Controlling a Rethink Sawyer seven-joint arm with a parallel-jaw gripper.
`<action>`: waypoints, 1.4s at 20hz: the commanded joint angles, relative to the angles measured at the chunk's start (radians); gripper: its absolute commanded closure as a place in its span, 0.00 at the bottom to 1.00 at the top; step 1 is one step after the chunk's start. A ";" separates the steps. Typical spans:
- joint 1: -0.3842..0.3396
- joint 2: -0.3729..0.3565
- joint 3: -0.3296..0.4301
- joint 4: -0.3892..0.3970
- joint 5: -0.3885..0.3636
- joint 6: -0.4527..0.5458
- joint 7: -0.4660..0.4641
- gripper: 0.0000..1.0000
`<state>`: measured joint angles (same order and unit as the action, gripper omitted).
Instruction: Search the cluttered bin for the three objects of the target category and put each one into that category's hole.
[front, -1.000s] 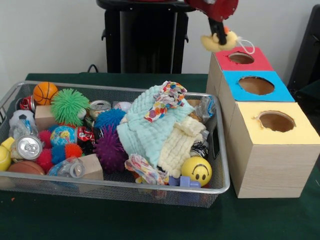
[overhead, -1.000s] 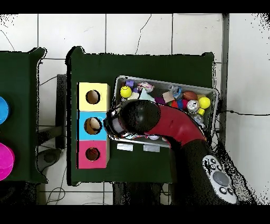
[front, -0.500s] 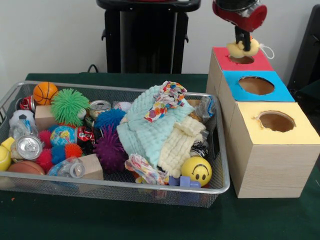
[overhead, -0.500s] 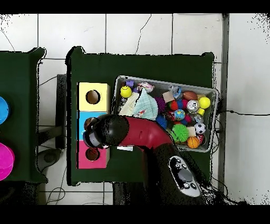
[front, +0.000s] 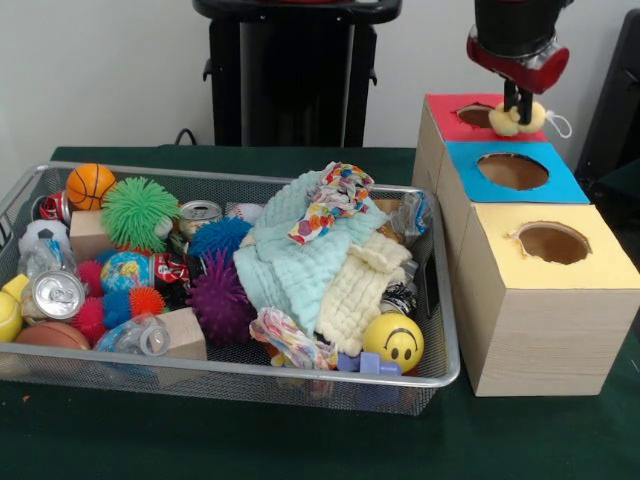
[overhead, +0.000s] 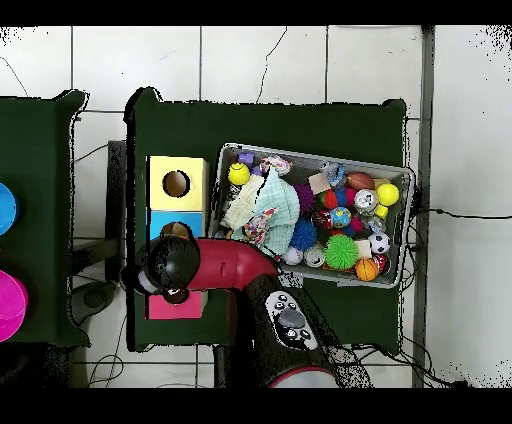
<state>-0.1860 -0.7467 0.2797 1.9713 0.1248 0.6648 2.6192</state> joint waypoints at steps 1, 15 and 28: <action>0.050 0.102 -0.102 0.042 0.060 -0.063 0.246 1.00; 0.172 0.137 -0.233 0.064 0.120 -0.075 0.216 1.00; 0.224 0.108 -0.375 0.003 0.091 0.057 0.198 1.00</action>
<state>0.0399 -0.7349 0.0143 1.9522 0.2658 0.6563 2.6192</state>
